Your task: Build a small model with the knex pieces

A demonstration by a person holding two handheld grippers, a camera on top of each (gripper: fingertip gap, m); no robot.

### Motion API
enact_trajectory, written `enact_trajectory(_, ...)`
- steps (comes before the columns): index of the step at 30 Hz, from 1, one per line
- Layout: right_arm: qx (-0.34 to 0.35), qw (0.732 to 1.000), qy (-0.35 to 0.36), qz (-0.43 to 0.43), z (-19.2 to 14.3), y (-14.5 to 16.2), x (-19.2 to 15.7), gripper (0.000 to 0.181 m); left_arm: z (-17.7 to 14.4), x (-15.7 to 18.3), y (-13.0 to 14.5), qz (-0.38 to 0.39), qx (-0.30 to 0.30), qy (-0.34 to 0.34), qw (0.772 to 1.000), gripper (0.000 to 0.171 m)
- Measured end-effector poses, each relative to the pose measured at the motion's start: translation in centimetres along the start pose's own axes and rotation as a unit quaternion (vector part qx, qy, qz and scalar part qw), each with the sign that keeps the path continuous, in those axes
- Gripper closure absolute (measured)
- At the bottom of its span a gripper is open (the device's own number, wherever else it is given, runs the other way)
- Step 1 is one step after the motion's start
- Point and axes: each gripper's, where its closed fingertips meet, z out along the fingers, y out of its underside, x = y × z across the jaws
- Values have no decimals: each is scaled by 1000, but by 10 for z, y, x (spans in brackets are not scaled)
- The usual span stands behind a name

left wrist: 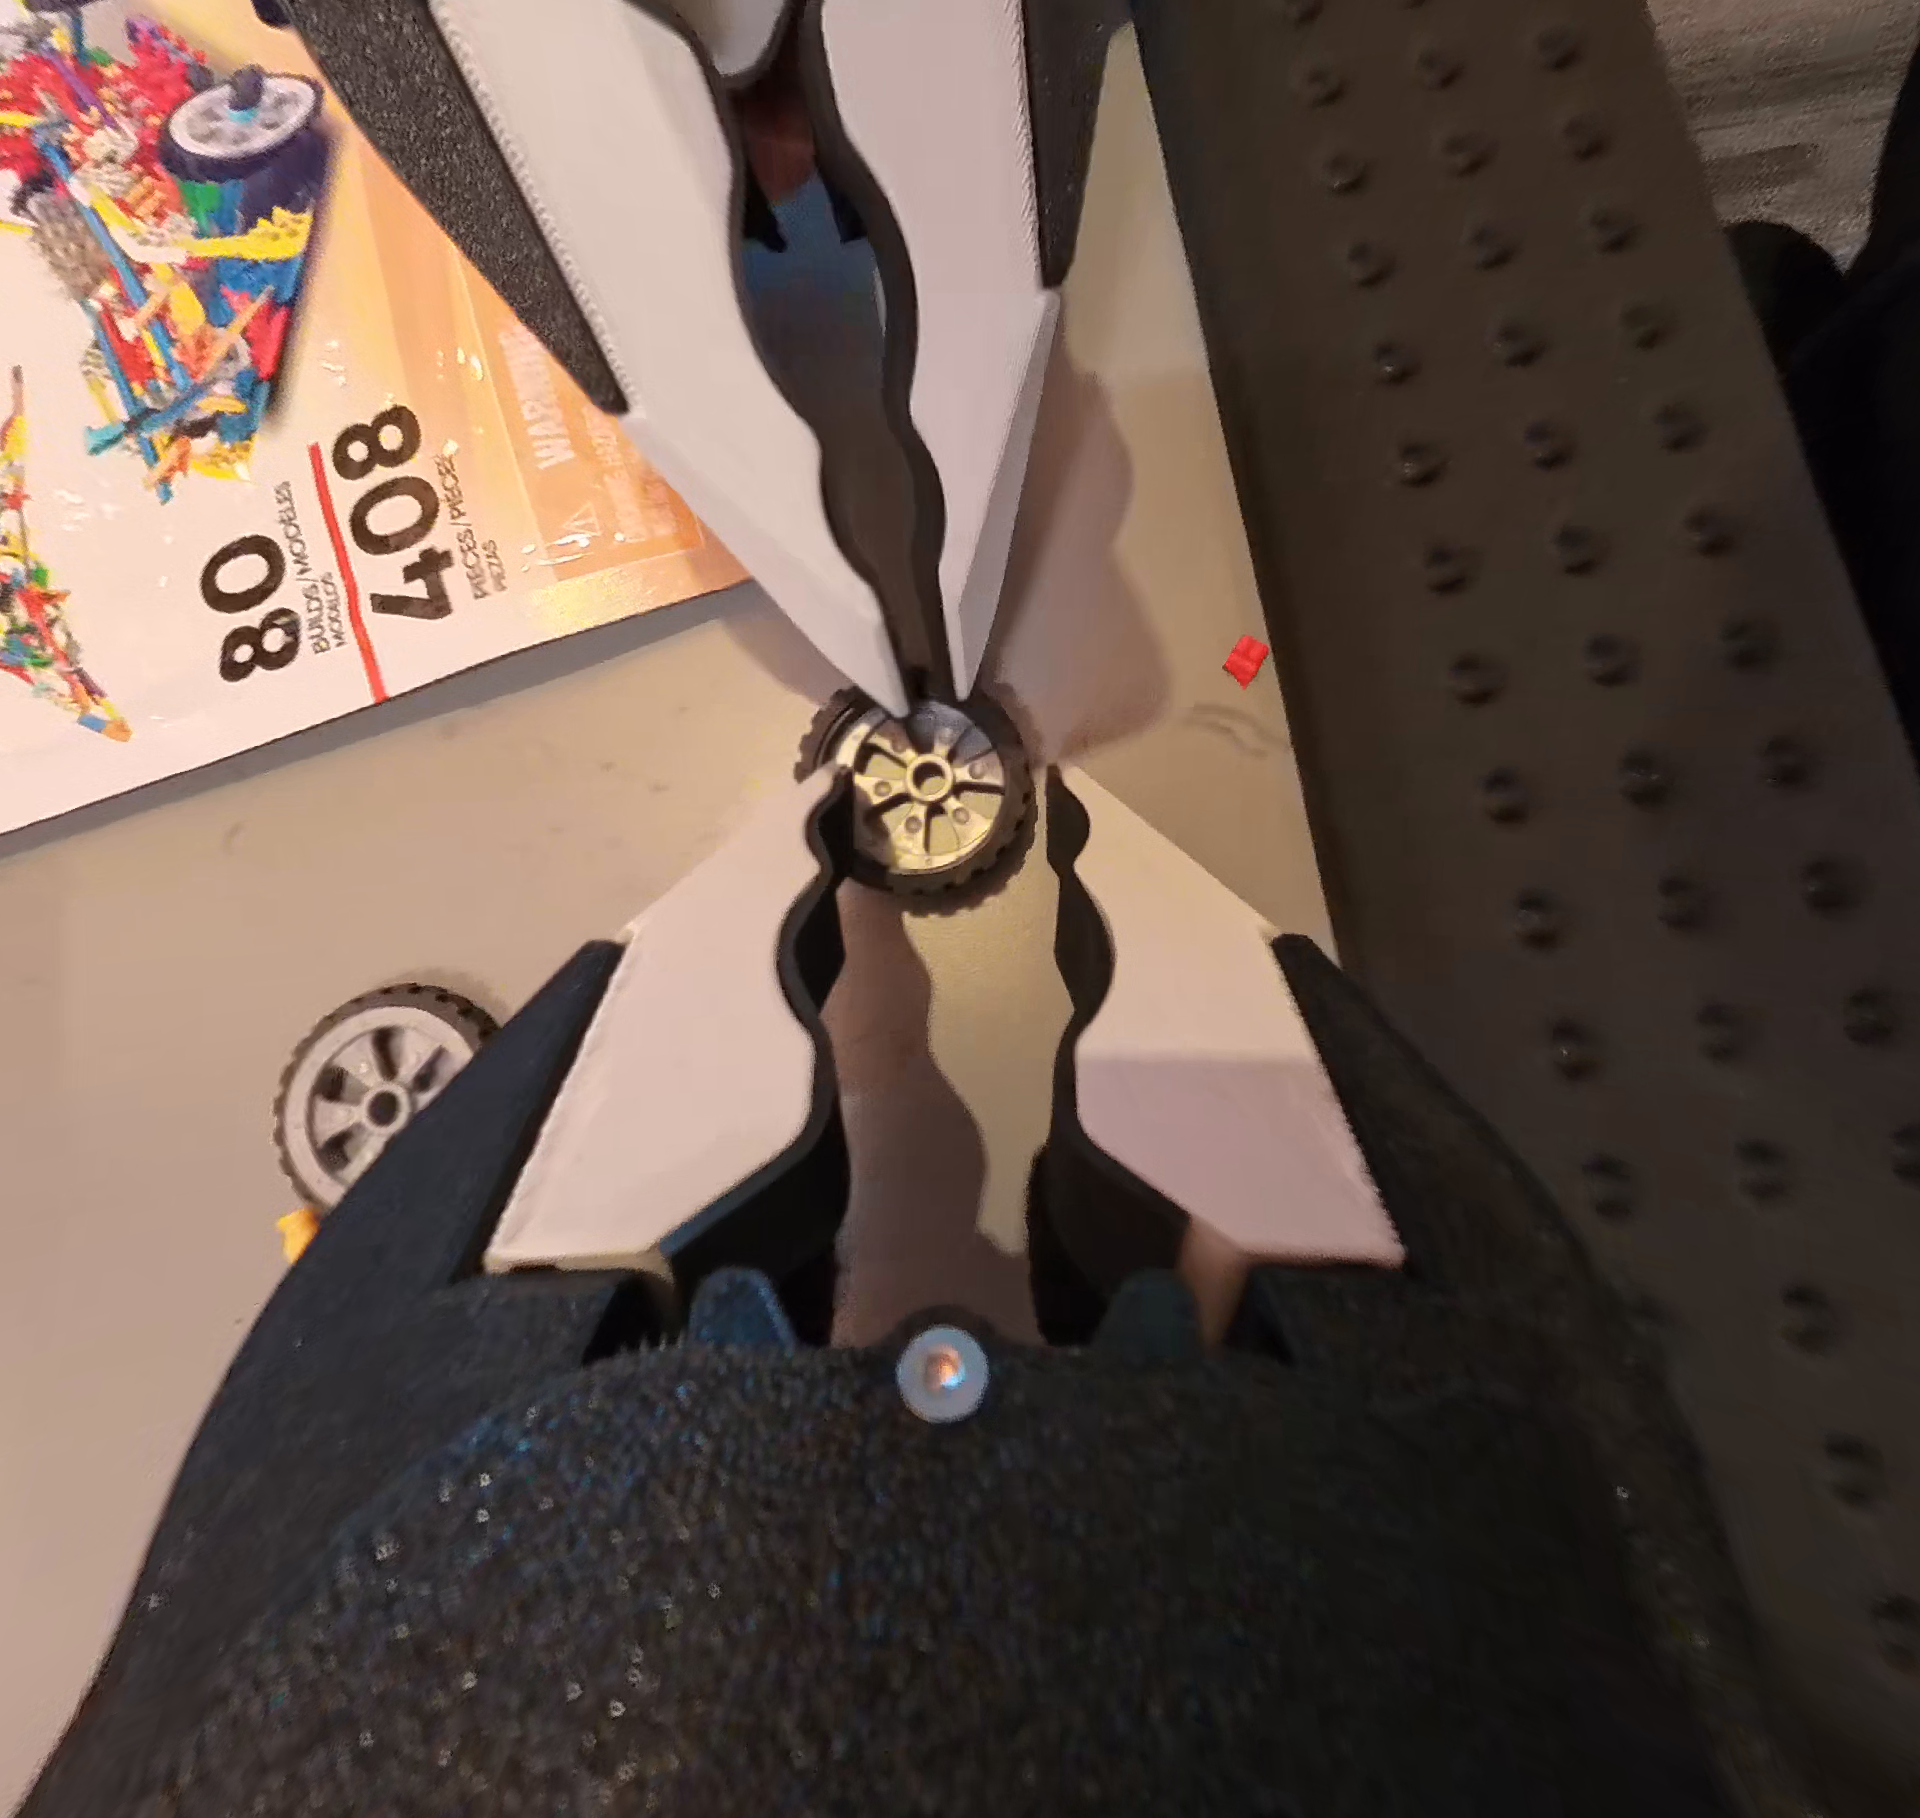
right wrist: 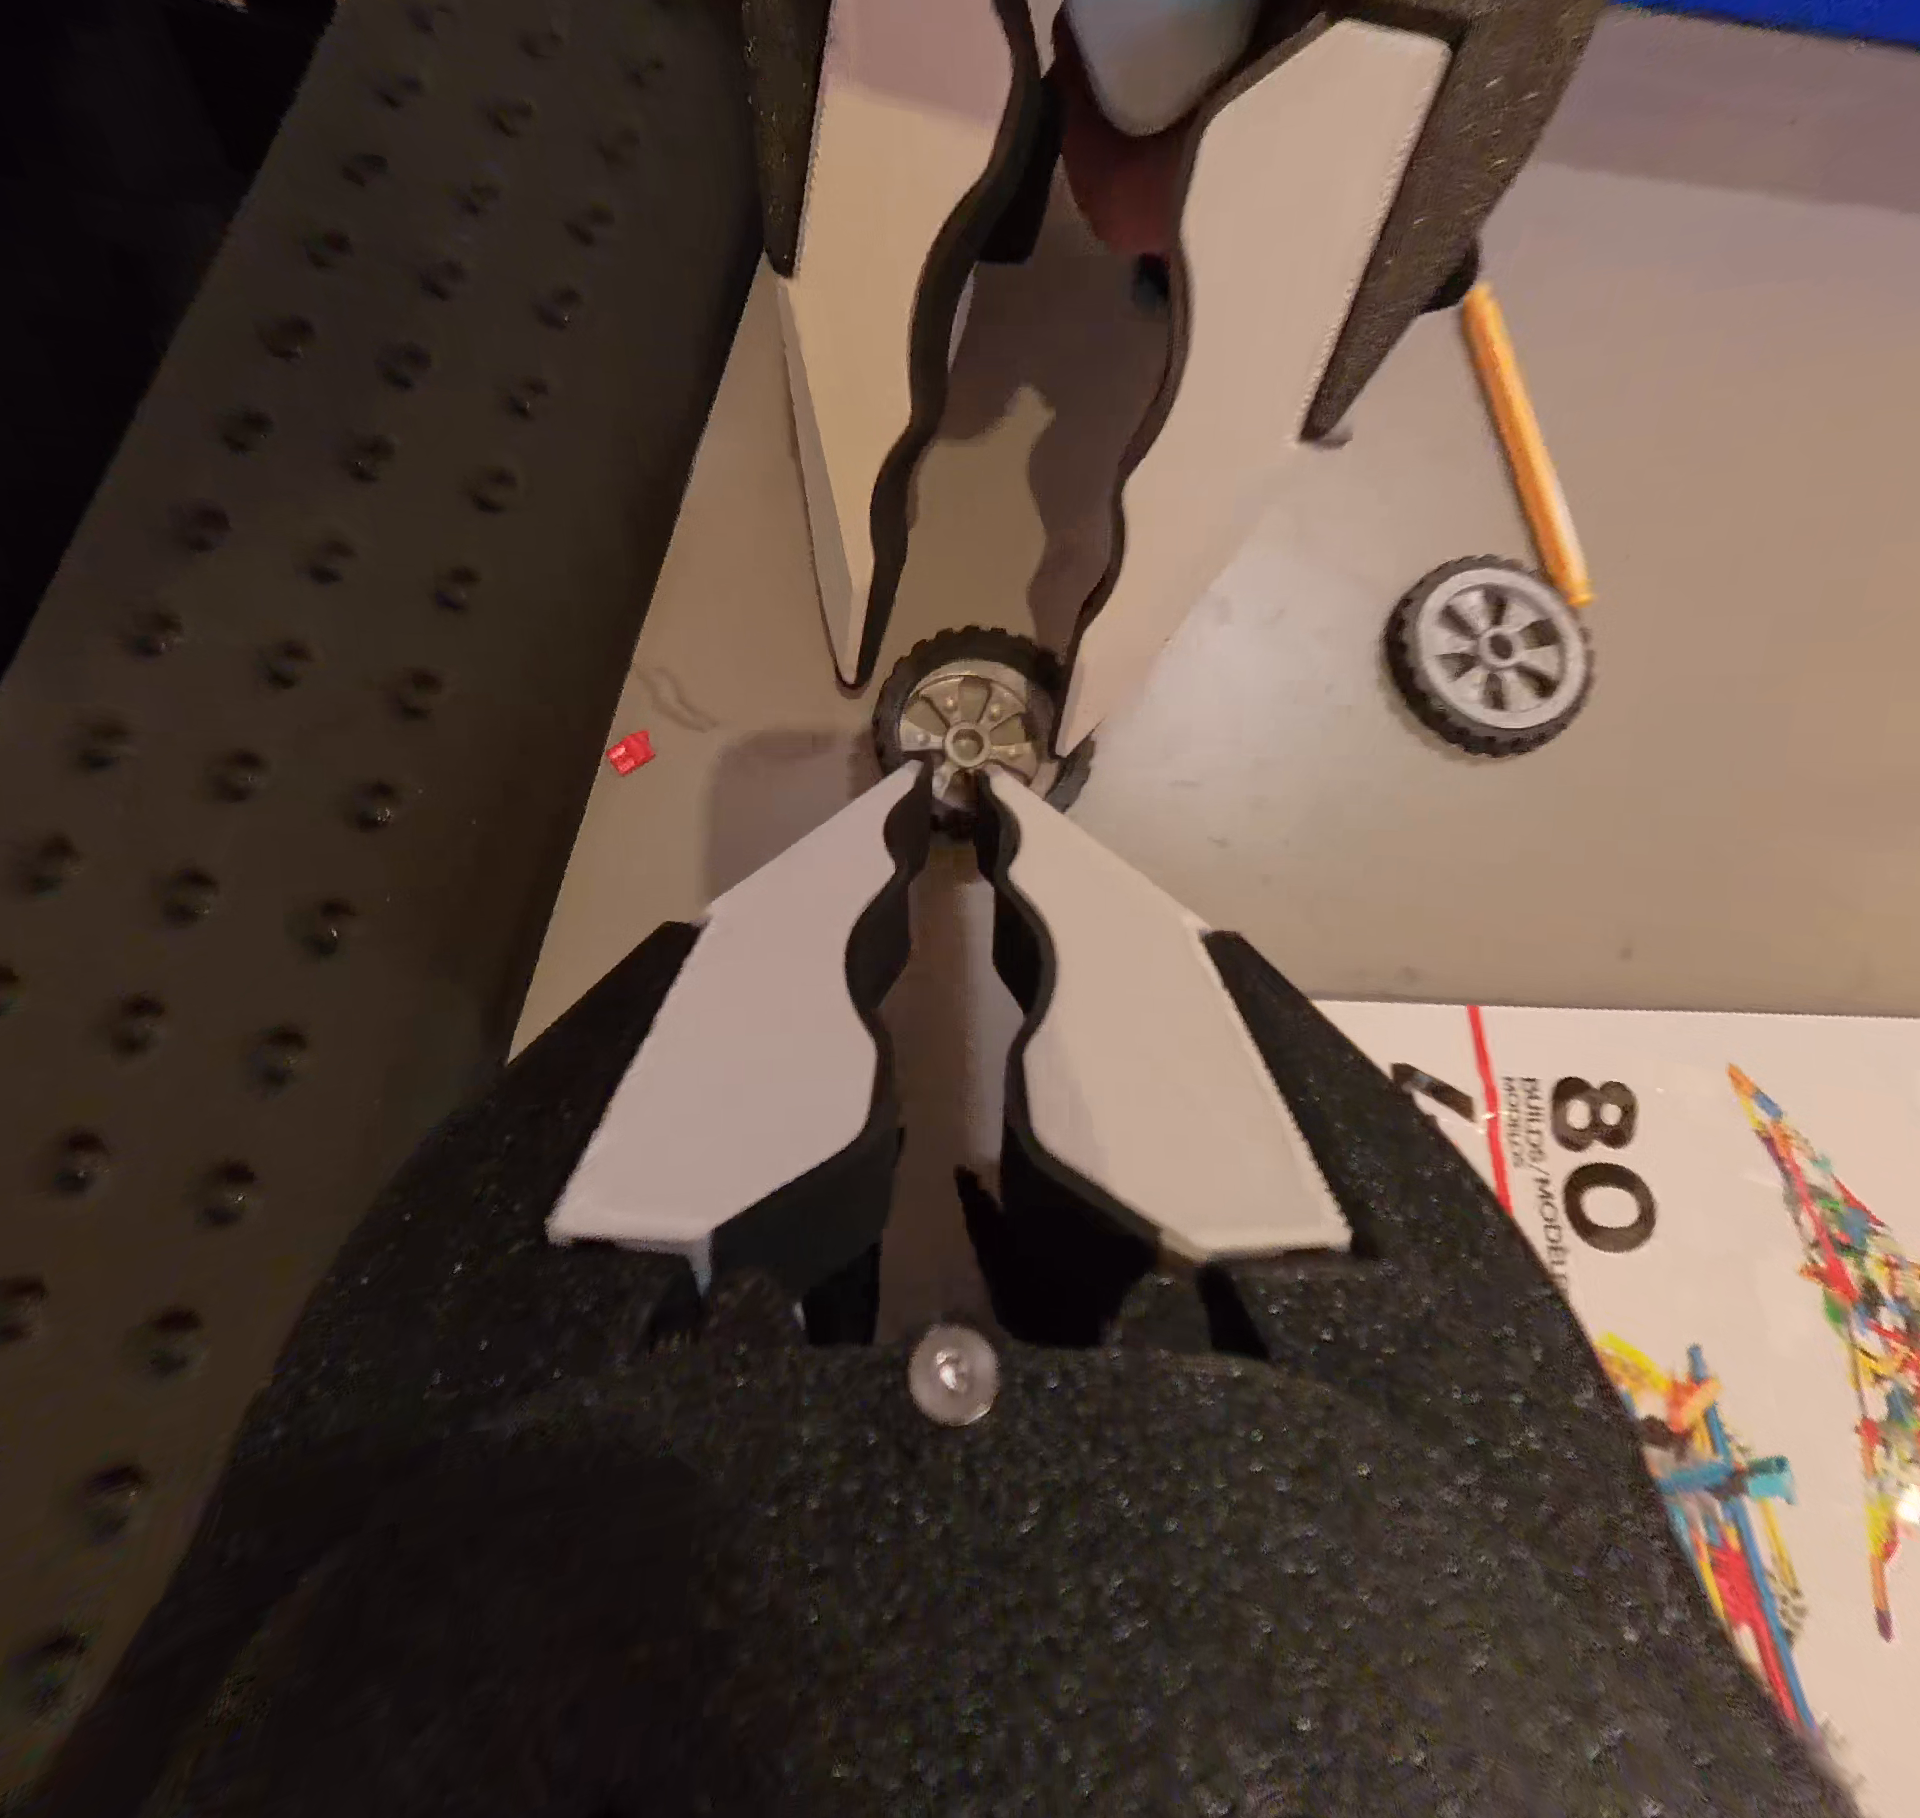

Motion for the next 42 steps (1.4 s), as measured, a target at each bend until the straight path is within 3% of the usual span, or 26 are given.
enact_trajectory(4, -4, 1000, -10, 13, 3, 0, -2, 181, 2, 2, 2, -13, -6, 10, 1000, 142)
enact_trajectory(10, -5, 999, -27, 20, 3, 0, -6, 181, -8, -4, -13, -63, 47, 28, 997, 147)
enact_trajectory(15, -3, 999, -38, 23, 3, -1, -10, 181, 1, -1, 0, -49, 3, 22, 999, 152)
enact_trajectory(42, -19, 993, -113, 27, 5, -3, -39, 181, 7, 21, -4, 26, -18, 21, 999, 152)
